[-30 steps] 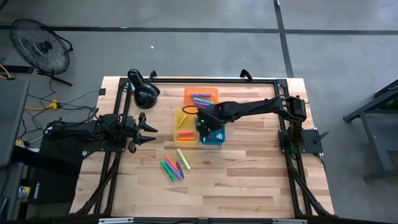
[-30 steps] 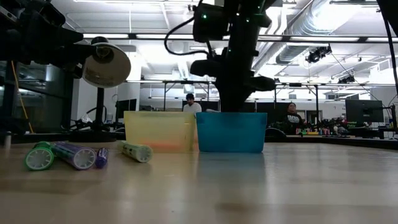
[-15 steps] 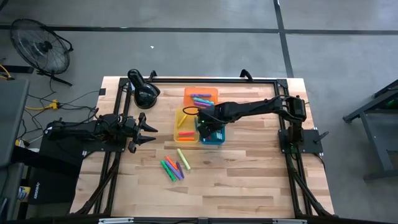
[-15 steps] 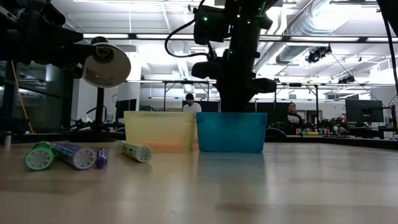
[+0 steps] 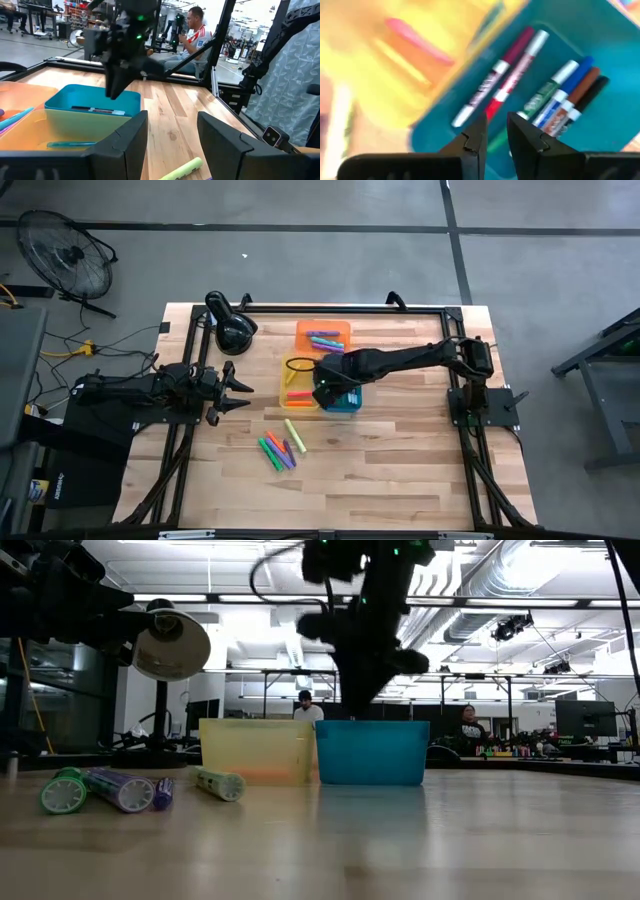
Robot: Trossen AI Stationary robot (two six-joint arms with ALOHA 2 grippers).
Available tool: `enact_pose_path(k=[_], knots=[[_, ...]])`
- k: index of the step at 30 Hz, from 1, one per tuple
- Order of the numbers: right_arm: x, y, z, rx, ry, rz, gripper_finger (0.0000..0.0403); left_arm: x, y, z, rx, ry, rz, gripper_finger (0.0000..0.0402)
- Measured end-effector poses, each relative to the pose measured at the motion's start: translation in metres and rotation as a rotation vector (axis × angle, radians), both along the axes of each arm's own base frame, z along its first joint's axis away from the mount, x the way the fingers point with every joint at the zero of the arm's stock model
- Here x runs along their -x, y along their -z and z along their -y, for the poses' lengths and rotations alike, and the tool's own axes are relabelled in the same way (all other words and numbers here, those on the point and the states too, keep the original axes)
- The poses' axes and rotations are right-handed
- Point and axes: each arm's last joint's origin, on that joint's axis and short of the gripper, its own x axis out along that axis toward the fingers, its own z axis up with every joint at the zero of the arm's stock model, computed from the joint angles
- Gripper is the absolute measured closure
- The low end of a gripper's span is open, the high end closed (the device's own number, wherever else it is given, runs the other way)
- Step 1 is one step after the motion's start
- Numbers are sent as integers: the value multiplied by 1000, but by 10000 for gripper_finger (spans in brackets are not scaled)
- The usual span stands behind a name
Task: Pick & Place Markers
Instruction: Put the yellow highlighter pen into the orange bin
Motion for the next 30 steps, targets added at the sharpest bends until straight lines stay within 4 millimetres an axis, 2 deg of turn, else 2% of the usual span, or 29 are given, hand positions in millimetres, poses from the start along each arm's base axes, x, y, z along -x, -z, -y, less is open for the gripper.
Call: enact_pose_path(k=[8,13,17,23,30], knots=[[-8,-17,-43,19,-152,74,341,0,0,0,0,0,0,232],[-15,-15,-73,54,-306,139,341,0,0,0,0,0,0,232],[-23,-6,-94,29,-395,189,338,0,0,0,0,0,0,232],[-33,15,-104,-42,-418,172,299,0,0,0,0,0,0,232],[-58,19,-110,-32,-468,147,234,0,0,0,0,0,0,232]])
